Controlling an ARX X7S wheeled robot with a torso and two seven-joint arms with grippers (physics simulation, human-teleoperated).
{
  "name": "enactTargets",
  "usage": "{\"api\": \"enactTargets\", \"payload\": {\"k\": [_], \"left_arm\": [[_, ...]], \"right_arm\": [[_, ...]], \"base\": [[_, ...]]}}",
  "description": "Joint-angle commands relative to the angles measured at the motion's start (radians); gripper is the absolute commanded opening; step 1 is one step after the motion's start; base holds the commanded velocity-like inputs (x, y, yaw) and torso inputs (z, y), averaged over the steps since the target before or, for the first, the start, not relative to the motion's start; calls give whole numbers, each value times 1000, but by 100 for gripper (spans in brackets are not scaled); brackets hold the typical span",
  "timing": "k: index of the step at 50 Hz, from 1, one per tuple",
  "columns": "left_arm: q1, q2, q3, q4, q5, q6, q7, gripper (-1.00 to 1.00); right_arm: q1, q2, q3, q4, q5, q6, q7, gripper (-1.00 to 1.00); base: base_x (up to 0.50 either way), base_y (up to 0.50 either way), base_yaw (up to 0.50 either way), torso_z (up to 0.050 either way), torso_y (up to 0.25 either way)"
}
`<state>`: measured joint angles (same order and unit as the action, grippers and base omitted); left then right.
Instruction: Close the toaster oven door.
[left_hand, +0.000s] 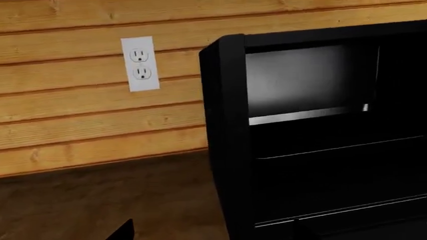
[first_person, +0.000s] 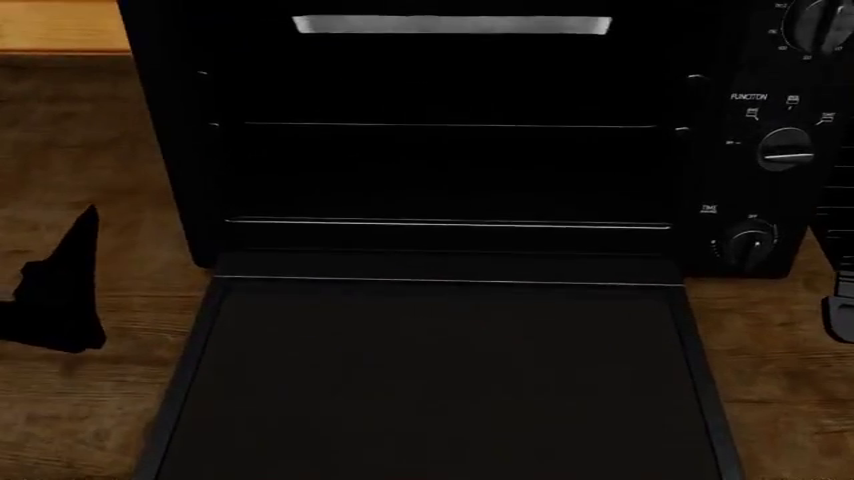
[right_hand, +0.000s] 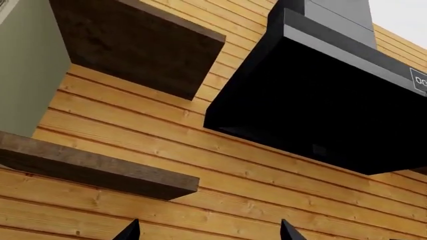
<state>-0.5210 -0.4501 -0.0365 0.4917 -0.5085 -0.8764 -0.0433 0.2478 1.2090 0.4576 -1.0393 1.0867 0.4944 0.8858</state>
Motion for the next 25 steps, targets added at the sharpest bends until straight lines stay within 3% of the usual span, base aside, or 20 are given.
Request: {"api": "enactTargets", "payload": {"k": [1,4,7,17,25], "left_arm": [[53,-53,40,-5,65,163,80,100],[80,-85,55,15,89,230,122,100],[119,-148,103,19,172,357,185,100],[233,-381,128,27,345,559,305,100],[344,-484,155,-30,444,830,379,100]], "right_arm": [[-44,27,19,0,-1,-42,18,100],[-51,30,14,2,-6,-52,21,100],[-55,37,11,2,-6,-59,27,100],[-144,69,78,-5,3,-103,49,100],[-185,94,86,-1,-4,-137,67,100]], "base": [[0,0,0,0,0],[0,0,0,0,0],[0,0,0,0,0],[0,0,0,0,2],[0,0,0,0,0]]}}
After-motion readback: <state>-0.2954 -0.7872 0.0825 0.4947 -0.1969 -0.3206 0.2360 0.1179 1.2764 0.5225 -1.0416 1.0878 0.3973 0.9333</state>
